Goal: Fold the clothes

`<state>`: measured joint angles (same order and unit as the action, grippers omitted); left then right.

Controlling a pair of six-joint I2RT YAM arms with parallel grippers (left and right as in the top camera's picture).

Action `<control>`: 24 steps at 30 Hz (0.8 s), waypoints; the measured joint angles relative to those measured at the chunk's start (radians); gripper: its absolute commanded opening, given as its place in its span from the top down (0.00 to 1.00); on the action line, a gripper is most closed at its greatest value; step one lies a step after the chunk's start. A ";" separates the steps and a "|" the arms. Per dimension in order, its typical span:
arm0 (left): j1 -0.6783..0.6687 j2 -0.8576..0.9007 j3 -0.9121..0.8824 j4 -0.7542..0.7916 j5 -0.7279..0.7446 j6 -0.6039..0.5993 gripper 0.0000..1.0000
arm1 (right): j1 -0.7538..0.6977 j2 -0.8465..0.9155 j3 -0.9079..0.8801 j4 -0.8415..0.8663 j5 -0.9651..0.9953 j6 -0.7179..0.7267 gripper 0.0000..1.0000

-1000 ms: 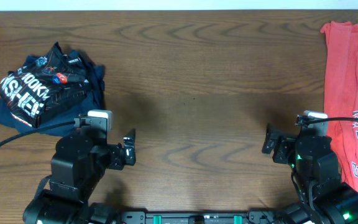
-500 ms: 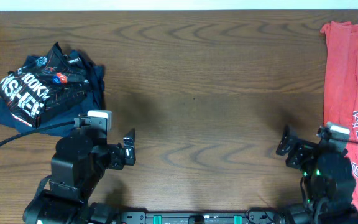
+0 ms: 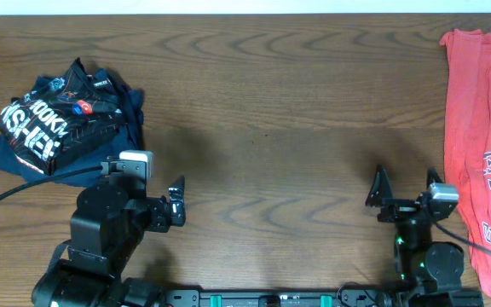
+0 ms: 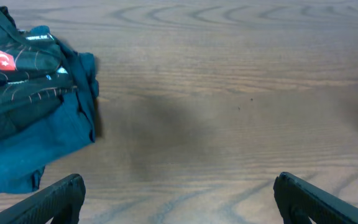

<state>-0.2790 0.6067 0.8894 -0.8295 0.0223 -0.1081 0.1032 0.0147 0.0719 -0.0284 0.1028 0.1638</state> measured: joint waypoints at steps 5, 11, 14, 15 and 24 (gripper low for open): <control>0.000 0.000 0.000 0.000 0.000 0.000 0.02 | -0.004 -0.003 -0.058 -0.035 -0.082 -0.112 0.01; 0.000 0.000 0.000 0.000 0.000 0.000 0.02 | -0.004 -0.003 -0.066 -0.038 -0.132 -0.161 0.01; 0.000 0.000 0.000 0.000 0.000 0.000 0.02 | -0.004 -0.003 -0.066 -0.038 -0.138 -0.173 0.01; 0.000 0.000 0.000 0.000 0.000 0.000 0.02 | -0.004 -0.003 -0.066 -0.038 -0.139 -0.174 0.01; 0.000 0.000 0.000 0.000 0.000 0.000 0.02 | -0.004 -0.003 -0.066 -0.038 -0.141 -0.176 0.01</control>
<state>-0.2790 0.6067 0.8894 -0.8299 0.0223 -0.1081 0.0994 0.0120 0.0063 -0.0662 -0.0383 -0.0124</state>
